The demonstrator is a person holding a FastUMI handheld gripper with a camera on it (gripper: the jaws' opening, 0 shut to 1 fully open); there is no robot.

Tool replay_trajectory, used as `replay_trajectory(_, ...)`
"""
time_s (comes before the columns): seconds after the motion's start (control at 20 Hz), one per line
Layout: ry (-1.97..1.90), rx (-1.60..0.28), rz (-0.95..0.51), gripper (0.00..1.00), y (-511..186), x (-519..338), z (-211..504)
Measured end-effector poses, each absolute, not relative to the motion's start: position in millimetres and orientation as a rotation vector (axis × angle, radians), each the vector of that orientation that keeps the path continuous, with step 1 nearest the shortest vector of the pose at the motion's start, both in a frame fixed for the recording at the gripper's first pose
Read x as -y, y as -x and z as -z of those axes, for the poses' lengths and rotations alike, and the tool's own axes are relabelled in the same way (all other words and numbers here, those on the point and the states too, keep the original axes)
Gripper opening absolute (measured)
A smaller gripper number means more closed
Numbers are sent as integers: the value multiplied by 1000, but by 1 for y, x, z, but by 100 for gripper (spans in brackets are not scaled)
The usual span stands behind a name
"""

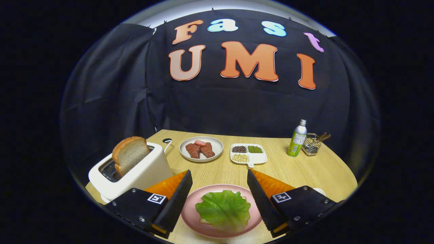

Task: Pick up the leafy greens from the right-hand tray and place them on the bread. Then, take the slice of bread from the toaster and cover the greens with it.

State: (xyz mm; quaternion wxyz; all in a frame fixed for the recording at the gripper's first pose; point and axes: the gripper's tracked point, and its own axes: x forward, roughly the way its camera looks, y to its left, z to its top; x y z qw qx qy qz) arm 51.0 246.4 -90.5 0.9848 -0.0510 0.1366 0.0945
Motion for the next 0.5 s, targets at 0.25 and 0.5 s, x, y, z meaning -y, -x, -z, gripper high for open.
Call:
replay_trajectory(0.25, 100, -204, -201, 98, -45, -280, 51)
replay_trajectory(0.5, 62, -181, -266, 97, -33, -333, 34)
